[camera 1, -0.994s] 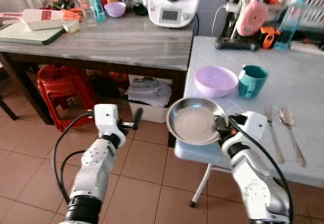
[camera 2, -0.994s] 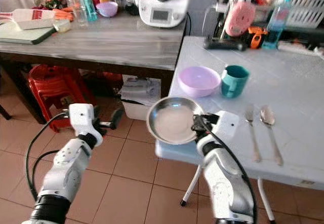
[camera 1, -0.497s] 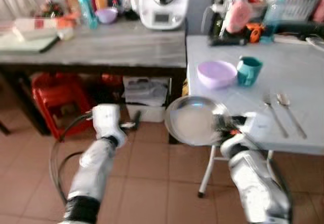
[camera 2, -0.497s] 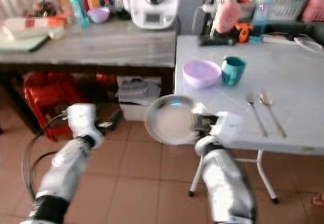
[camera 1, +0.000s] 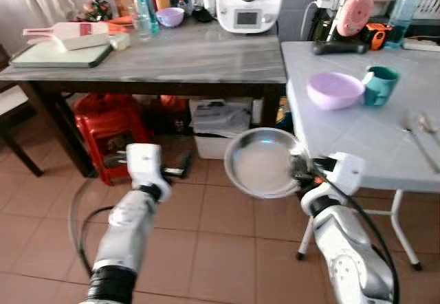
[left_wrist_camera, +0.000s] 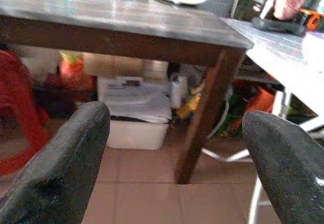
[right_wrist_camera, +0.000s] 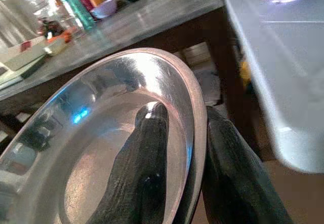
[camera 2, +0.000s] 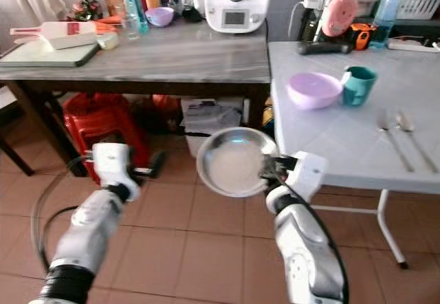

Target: Setting the table

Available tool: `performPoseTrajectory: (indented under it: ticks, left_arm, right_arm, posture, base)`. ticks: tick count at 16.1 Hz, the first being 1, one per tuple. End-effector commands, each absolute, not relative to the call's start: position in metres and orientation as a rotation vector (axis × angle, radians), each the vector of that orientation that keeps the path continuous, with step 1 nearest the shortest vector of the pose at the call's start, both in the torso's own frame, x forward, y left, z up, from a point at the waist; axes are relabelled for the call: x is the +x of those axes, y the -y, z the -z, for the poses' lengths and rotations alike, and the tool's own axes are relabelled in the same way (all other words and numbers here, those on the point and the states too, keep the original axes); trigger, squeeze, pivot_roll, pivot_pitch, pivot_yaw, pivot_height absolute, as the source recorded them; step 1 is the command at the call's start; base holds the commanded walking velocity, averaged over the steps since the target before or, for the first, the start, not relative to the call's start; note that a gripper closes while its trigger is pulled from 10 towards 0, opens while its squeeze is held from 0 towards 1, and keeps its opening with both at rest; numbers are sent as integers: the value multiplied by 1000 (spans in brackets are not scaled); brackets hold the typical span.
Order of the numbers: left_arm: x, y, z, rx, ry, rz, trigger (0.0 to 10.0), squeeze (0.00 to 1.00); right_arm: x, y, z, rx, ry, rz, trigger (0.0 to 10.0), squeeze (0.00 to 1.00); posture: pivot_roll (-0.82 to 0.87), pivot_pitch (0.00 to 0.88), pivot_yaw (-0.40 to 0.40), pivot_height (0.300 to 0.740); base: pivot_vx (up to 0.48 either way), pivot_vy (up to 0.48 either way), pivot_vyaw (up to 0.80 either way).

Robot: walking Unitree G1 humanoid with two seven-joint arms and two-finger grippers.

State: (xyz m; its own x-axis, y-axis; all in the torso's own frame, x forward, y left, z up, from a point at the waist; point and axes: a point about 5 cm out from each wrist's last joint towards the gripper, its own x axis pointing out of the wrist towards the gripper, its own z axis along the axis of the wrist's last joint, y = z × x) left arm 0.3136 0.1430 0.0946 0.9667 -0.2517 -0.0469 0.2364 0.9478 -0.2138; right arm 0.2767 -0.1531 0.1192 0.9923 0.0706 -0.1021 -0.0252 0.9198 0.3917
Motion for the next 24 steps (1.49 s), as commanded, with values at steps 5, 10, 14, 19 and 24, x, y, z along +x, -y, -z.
performPoseTrajectory:
  ticks: [5, 10, 14, 19, 24]
  left_arm:
    - [314, -131, -95, -207, -82, 281, 10000, 0]
    - [315, -130, -96, -207, -83, 285, 10000, 0]
    - [315, -129, -100, -221, -52, 306, 10000, 0]
    - [312, -126, -104, -251, -25, 371, 10000, 0]
    - [309, -123, -103, -264, -27, 387, 10000, 0]
  right_arm:
    - [276, 163, -121, 395, -98, -10, 10000, 0]
    - [275, 162, -120, 395, -97, -9, 10000, 0]
    - [274, 166, -120, 383, -94, -7, 10000, 0]
    - [273, 161, -119, 374, -89, -21, 10000, 0]
    - [273, 160, -119, 365, -90, -22, 10000, 0]
  posture:
    - [-37, 2, 57, 740]
    - [-35, 0, 58, 740]
    - [-35, 0, 59, 740]
    - [-40, 0, 62, 740]
    - [-39, 2, 60, 740]
  base:
    - [0, 424, -88]
    - [0, 425, 0]
    - [0, 202, 0]
    - [261, 0, 0]
    - [480, 0, 0]
